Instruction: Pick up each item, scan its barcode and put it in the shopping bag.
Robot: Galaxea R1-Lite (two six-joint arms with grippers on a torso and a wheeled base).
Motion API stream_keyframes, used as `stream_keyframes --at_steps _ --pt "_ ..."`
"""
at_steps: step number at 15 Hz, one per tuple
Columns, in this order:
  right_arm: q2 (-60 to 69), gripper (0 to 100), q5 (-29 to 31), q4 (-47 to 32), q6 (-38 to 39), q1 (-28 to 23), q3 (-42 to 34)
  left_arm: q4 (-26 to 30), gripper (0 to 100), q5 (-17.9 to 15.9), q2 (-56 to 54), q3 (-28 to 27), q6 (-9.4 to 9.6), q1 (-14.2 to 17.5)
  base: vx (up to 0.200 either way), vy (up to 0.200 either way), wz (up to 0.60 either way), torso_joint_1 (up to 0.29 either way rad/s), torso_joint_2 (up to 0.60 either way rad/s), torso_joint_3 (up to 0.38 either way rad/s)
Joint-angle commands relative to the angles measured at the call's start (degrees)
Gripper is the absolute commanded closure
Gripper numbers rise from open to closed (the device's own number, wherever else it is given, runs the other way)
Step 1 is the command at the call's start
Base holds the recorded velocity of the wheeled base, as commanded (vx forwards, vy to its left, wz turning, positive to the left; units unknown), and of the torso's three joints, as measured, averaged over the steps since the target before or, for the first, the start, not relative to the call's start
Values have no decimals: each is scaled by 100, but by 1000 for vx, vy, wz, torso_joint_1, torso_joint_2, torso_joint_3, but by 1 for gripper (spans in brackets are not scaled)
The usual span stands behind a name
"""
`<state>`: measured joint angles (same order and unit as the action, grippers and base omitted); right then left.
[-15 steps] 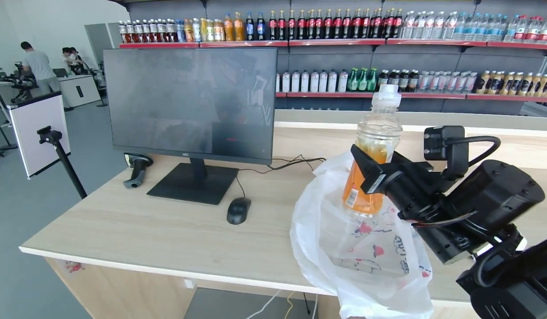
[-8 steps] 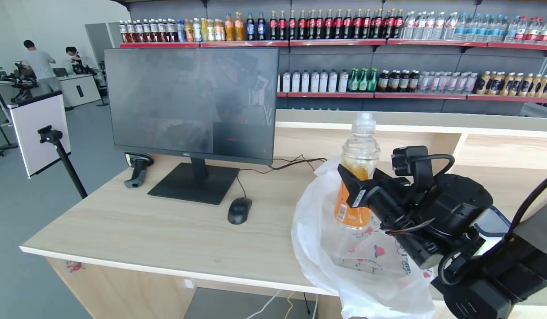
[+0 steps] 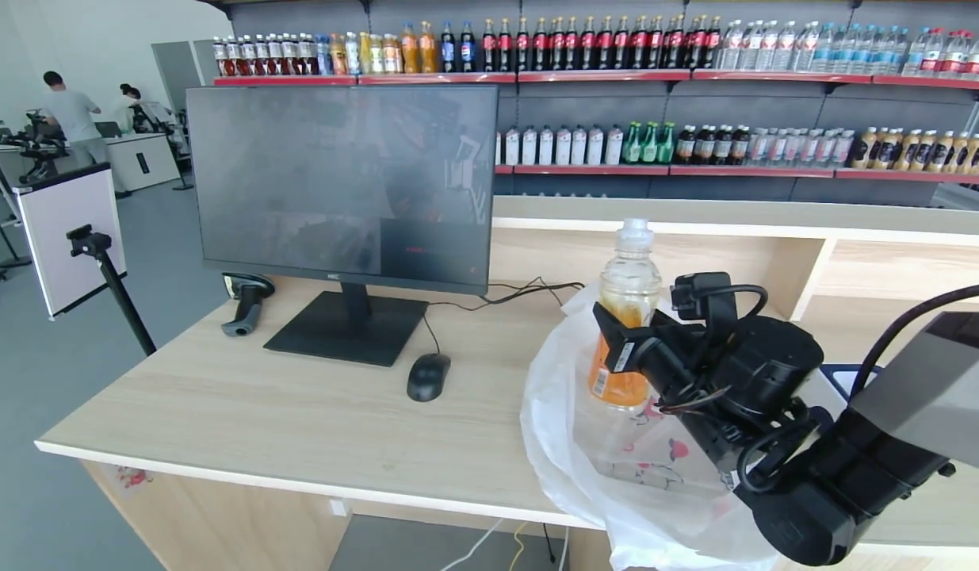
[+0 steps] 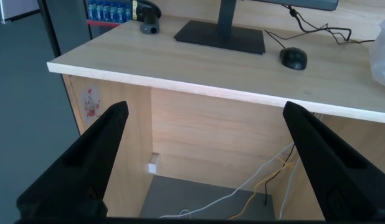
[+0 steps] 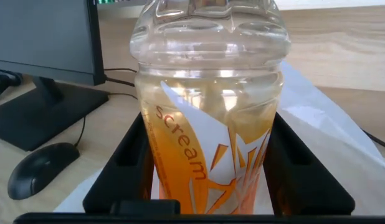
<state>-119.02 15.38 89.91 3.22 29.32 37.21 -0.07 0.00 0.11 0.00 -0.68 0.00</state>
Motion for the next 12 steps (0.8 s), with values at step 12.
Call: stream_keyframes --at_steps 12 --pt "-412 100 0 9 39 -67 182 -1 0 0 -2 0 -2 0 0 0 0 0 0 0"
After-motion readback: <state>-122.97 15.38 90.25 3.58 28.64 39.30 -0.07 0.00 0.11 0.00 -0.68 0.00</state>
